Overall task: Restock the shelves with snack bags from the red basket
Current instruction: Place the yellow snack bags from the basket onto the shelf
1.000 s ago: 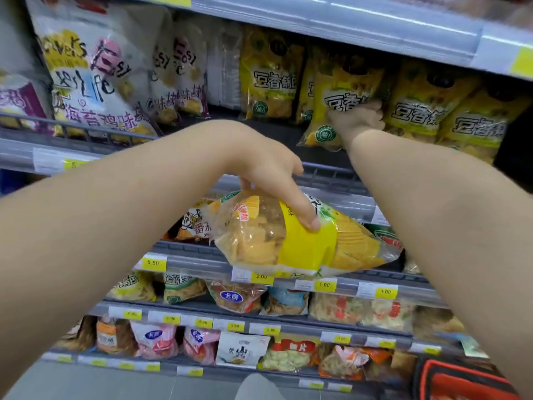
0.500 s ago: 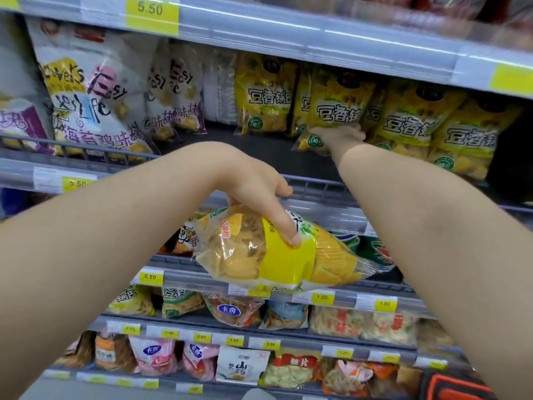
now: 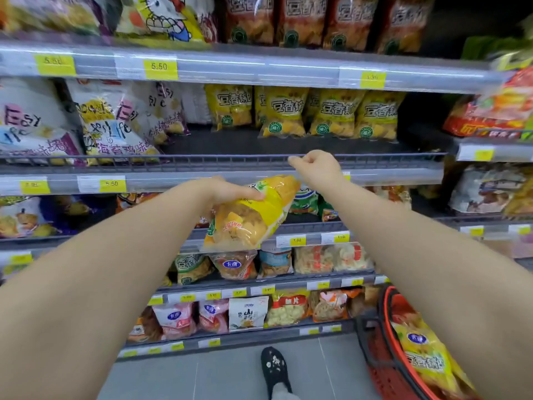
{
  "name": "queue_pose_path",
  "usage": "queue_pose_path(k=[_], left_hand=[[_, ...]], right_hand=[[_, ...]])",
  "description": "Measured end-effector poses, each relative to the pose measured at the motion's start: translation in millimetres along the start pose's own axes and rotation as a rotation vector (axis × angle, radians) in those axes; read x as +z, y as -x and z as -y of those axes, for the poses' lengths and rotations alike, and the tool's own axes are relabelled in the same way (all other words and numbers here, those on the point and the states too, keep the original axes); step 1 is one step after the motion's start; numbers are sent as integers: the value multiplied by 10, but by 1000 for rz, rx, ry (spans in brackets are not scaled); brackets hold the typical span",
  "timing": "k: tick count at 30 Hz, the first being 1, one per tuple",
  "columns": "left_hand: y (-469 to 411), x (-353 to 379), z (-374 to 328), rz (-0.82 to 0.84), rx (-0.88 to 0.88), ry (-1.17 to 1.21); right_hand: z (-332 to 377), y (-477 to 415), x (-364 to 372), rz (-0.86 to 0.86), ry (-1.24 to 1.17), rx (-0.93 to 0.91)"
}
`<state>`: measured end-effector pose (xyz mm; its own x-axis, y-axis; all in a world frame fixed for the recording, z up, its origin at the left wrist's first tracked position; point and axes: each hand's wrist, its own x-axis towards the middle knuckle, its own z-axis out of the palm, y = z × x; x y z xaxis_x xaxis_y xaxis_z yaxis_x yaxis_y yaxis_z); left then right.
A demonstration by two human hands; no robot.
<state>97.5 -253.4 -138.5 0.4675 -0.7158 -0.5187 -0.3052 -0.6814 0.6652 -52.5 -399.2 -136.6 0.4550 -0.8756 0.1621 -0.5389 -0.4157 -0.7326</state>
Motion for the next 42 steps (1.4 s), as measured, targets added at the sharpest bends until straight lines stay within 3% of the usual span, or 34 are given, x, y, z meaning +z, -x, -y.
queue_pose_path(k=[6, 9, 12, 17, 22, 24, 27, 32, 36, 38, 40, 42], left_hand=[[255, 256, 72, -169, 18, 227], [328, 309, 11, -82, 67, 490], [455, 322, -51, 37, 85, 563], [455, 223, 81, -19, 152, 630], [439, 186, 264, 144, 144, 754], [394, 190, 270, 153, 166, 831], [327, 172, 245, 62, 142, 894], [233, 101, 161, 44, 152, 829], [145, -68, 123, 65, 238, 744], [36, -209, 113, -52, 282, 762], [-131, -352, 135, -408, 396, 679], [-324, -508, 219, -708, 514, 193]], right_hand=[[119, 697, -48, 207, -195, 226], [173, 911, -49, 459, -133, 231], [143, 997, -30, 417, -178, 158], [-17, 968, -136, 335, -292, 183], [-42, 880, -253, 573, -433, 142], [16, 851, -242, 503, -406, 83], [150, 789, -198, 271, -152, -16], [323, 712, -6, 386, 92, -49], [350, 487, 33, 272, 40, -64], [395, 319, 23, 195, 34, -76], [454, 125, 15, 141, 60, -87], [519, -85, 37, 106, 112, -100]])
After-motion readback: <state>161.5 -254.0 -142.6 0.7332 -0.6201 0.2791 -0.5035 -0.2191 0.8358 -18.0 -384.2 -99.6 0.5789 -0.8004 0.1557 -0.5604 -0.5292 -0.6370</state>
